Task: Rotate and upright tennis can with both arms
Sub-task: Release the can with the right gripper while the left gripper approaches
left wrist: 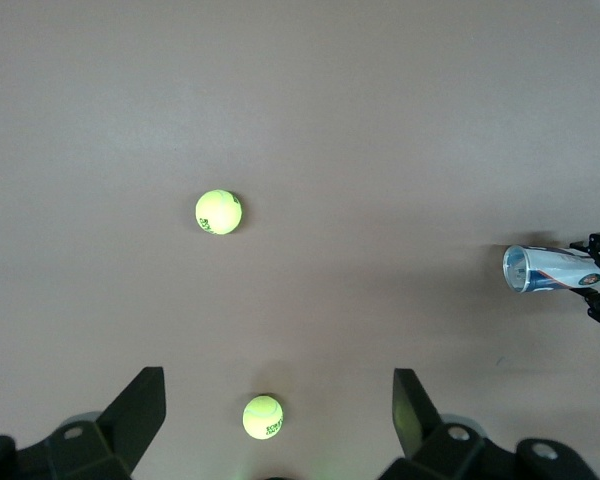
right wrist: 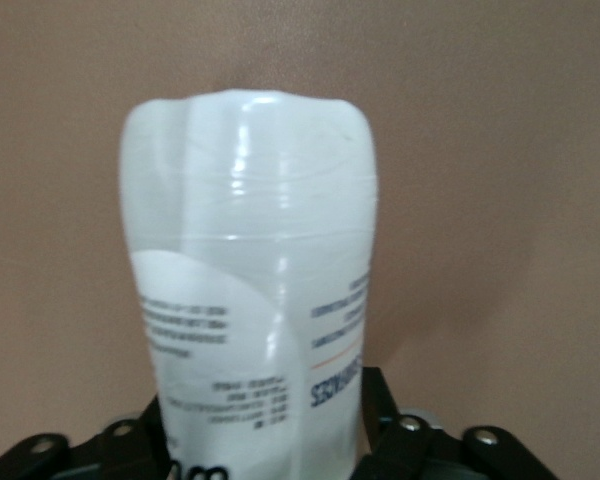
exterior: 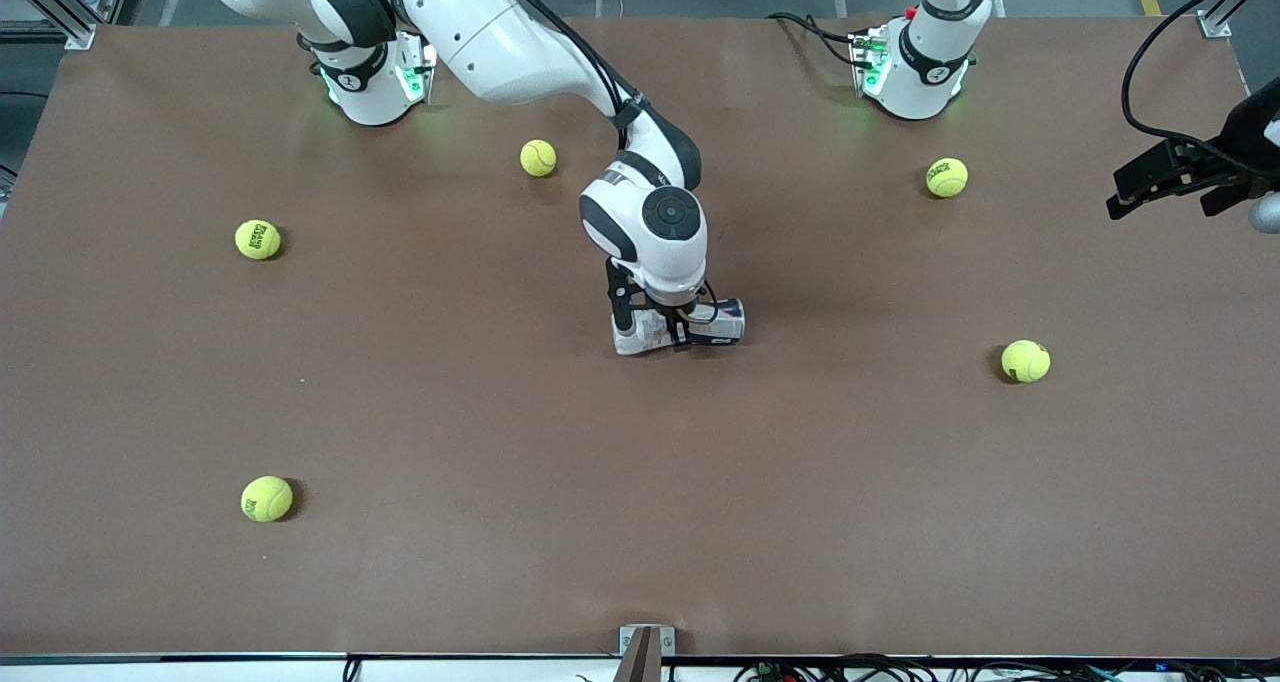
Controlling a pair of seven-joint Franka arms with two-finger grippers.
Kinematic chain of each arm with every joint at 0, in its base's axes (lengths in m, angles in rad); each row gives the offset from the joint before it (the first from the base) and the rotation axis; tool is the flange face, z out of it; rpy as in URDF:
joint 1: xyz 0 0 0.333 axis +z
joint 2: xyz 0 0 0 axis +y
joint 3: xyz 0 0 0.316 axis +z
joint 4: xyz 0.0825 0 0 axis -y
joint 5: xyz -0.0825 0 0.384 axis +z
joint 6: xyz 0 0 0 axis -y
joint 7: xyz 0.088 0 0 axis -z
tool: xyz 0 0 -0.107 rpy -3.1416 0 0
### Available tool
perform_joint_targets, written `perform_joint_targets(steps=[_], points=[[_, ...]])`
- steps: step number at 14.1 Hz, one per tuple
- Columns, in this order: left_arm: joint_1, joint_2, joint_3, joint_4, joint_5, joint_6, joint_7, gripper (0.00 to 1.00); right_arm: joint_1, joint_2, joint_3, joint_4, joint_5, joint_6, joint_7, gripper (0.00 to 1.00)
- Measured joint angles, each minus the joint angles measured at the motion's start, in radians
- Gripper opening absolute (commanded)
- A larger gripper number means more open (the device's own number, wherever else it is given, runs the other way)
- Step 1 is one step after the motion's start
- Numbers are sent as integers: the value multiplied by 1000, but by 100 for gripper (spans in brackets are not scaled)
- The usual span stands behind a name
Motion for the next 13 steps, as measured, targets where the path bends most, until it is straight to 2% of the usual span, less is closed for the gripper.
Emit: perform_joint_targets(steps=[2, 13], points=[[0, 0, 0, 0, 0, 0, 0, 100, 0, 3, -2, 0, 0, 1, 3, 95], [-3, 0, -1, -1, 0, 0, 0, 100, 0, 4, -5, 21, 0, -8, 28, 100]])
